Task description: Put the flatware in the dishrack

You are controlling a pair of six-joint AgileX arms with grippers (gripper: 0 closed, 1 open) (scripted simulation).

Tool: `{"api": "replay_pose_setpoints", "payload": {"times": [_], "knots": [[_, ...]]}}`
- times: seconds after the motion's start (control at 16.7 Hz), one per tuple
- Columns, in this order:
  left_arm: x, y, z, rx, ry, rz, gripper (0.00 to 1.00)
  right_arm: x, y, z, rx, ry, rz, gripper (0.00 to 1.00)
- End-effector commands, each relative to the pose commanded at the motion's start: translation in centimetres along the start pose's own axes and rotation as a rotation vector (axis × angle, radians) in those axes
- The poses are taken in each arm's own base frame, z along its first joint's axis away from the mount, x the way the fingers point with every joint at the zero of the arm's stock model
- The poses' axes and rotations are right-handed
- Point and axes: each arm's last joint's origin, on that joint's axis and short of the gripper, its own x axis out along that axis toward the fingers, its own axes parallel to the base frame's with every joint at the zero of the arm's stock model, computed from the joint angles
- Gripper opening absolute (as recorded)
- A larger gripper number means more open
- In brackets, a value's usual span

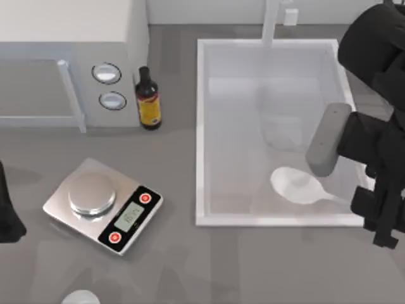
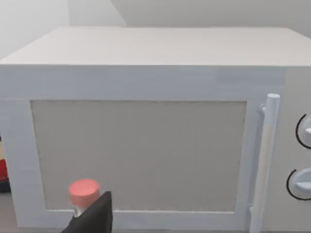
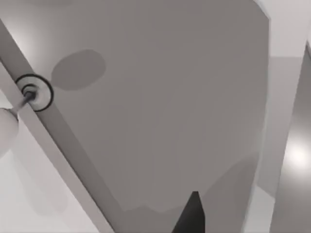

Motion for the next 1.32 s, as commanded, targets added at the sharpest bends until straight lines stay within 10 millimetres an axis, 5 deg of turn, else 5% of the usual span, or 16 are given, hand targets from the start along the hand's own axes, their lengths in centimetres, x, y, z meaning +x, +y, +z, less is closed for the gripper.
{"api": "replay_pose_setpoints", "payload": {"times": [0.18,0.54,0.84,1.08,1.32], "knots": [[0.0,0.0,0.0,0.000,0.000,0.000,1.00,-2.8,0.5,-0.9,0.007,-0.023,-0.014,0.00],[0.0,0.0,0.0,0.000,0.000,0.000,1.00,-2.9,0.5,-0.9,0.007,-0.025,-0.013,0.00],[0.0,0.0,0.0,0.000,0.000,0.000,1.00,-3.9,-2.4,-2.6,0.203,-0.229,-0.042,0.00],[0.0,0.0,0.0,0.000,0.000,0.000,1.00,-5.4,-6.9,-6.4,0.495,-0.549,-0.134,0.00],[0.0,0.0,0.0,0.000,0.000,0.000,1.00,-7.8,-10.8,-12.9,0.750,-0.920,-0.351,0.00]]}}
